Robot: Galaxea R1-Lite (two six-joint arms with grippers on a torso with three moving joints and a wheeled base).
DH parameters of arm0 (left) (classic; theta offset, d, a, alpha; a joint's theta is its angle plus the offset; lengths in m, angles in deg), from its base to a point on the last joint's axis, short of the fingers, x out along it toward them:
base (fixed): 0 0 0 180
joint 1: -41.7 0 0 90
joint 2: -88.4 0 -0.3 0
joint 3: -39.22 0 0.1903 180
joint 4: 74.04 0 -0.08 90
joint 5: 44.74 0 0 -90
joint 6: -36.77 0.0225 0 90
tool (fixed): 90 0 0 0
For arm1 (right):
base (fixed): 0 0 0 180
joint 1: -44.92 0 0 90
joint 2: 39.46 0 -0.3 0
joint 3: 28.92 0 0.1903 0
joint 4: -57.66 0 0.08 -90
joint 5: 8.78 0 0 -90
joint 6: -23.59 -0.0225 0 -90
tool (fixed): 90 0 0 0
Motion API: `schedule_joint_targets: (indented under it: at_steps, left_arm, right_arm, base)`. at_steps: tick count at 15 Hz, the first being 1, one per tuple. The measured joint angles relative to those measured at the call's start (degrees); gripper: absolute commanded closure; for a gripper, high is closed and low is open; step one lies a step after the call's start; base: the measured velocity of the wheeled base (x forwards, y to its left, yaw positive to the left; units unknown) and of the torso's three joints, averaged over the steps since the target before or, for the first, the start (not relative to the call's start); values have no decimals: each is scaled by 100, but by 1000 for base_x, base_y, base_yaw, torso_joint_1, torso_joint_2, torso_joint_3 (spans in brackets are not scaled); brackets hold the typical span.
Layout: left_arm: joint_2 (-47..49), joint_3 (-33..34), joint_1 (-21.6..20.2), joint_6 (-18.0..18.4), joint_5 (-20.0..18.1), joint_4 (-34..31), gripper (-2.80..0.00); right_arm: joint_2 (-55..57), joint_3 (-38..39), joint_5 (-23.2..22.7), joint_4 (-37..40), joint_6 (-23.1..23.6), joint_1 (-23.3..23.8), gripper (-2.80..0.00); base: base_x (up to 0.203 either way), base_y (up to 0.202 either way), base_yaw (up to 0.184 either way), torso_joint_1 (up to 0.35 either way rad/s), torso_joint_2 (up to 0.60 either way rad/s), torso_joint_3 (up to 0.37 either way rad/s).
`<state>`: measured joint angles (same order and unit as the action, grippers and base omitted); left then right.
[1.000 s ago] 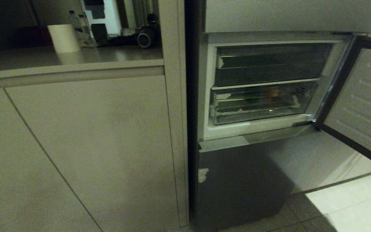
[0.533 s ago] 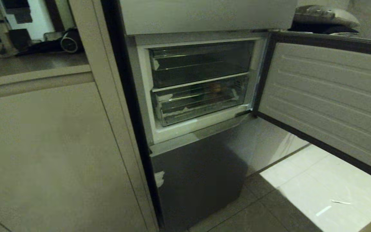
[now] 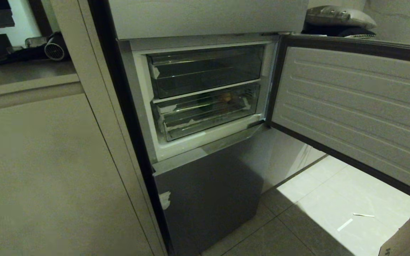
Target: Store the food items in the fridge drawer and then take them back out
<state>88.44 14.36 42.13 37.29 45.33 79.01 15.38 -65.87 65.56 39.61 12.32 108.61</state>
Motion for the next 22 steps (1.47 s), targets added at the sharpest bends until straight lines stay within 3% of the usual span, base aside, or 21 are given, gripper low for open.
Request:
schedule_joint_targets:
  at_steps: [7, 12, 16, 22]
  left_arm:
    - [0, 1, 0, 1, 0, 0, 0]
    - [0, 1, 0, 1, -2, 1, 0]
    - [0, 1, 0, 0, 0, 0, 0]
    - [0, 1, 0, 1, 0, 0, 0]
  right_arm:
    - [1516, -1616, -52, -27, -302, 154, 0]
    - [2336, -2290, -140, -135, -532, 136, 0]
    - [2860, -2479, -812, -816, -803, 41, 0]
    - [3466, -3078, -1171, -940, -1062, -111, 0]
  base:
    - [0, 0, 0, 0, 0, 0]
    - [0, 0, 0, 0, 0, 0]
    - [0, 0, 0, 0, 0, 0]
    - [0, 0, 0, 0, 0, 0]
